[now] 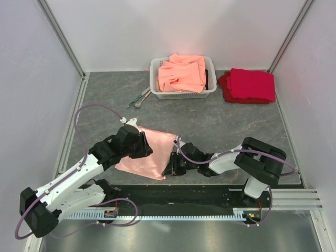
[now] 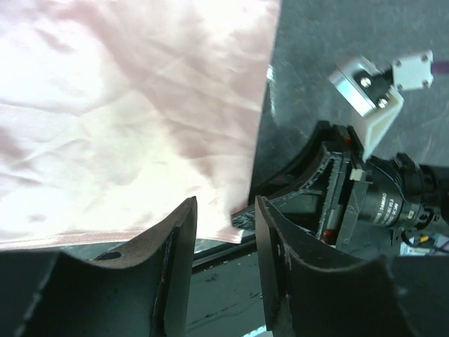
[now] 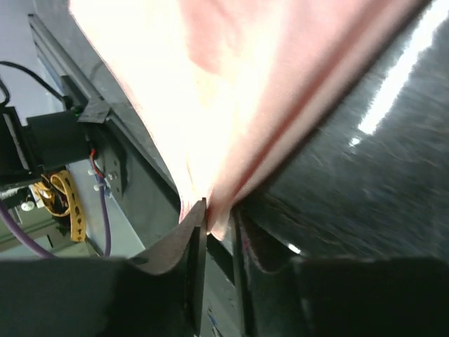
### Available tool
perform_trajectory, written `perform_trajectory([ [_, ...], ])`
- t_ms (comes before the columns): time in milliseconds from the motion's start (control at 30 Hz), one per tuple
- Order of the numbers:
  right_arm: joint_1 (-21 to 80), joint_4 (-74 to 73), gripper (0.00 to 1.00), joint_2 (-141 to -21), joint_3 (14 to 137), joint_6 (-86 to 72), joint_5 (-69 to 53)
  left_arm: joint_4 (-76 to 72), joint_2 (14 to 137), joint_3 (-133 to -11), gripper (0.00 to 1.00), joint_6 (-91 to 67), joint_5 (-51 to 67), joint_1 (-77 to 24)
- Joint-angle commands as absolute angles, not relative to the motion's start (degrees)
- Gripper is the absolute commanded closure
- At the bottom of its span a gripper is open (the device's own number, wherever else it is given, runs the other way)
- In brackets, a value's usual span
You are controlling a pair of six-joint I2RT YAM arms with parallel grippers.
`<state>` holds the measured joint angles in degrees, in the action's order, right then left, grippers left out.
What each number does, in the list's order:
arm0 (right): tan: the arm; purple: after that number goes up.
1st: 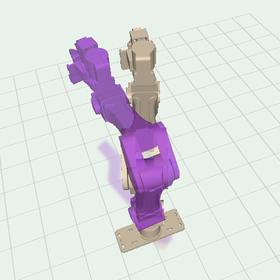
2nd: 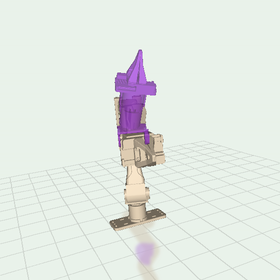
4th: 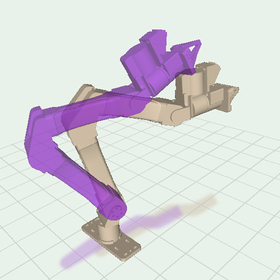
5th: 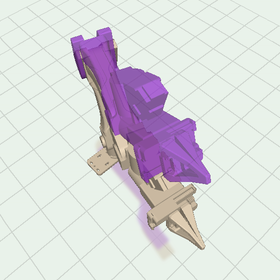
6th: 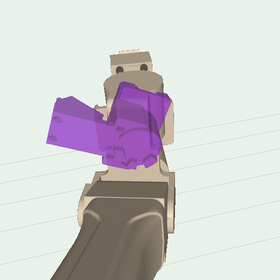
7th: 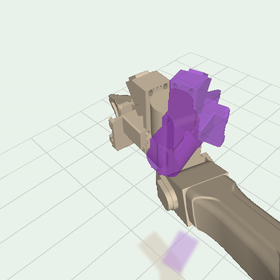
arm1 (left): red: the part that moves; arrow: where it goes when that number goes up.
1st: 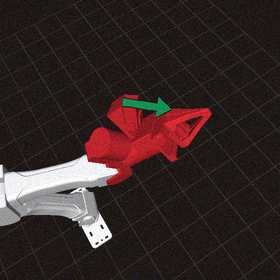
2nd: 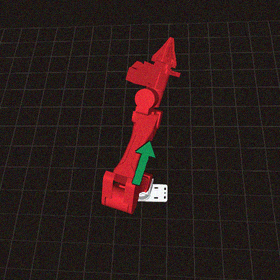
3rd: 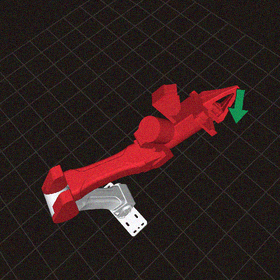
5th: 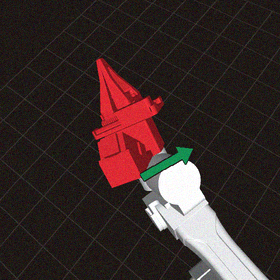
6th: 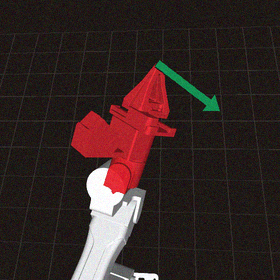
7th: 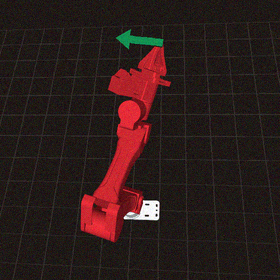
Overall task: Fold the napkin into a case and place the utensils inside
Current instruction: Move the lower triangle-folded napkin to the center of the board.
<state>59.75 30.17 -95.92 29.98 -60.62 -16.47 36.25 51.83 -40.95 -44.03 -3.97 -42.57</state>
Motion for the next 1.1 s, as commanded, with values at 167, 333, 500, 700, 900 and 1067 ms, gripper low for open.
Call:
perform_trajectory([
  [167,48.4,22.5,1.00,-90.6,19.3,-53.7,-15.6,34.1,52.8,-42.9,0.53,-36.8,4.3,-30.9],
  [333,40.7,0.2,1.00,-81.1,21.4,-40.2,-7.0,26.0,60.1,-41.8,0.54,-37.8,9.7,-29.3],
  [500,37.9,-12.7,0.77,-73.5,24.1,-40.2,-1.2,16.3,69.7,-41.9,0.59,-42.2,16.0,-27.7],
  [700,37.4,-19.9,0.36,-68.3,31.0,-40.1,6.4,12.7,73.9,-45.0,0.64,-44.2,15.3,-24.9],
  [900,34.9,-19.9,0.35,-73.6,41.1,-34.6,6.9,10.0,78.8,-45.5,0.73,-44.3,19.5,-24.7],
  [1067,33.2,-15.3,0.43,-81.9,49.5,-32.3,3.8,6.3,79.3,-40.0,0.82,-44.9,20.8,-25.2],
])
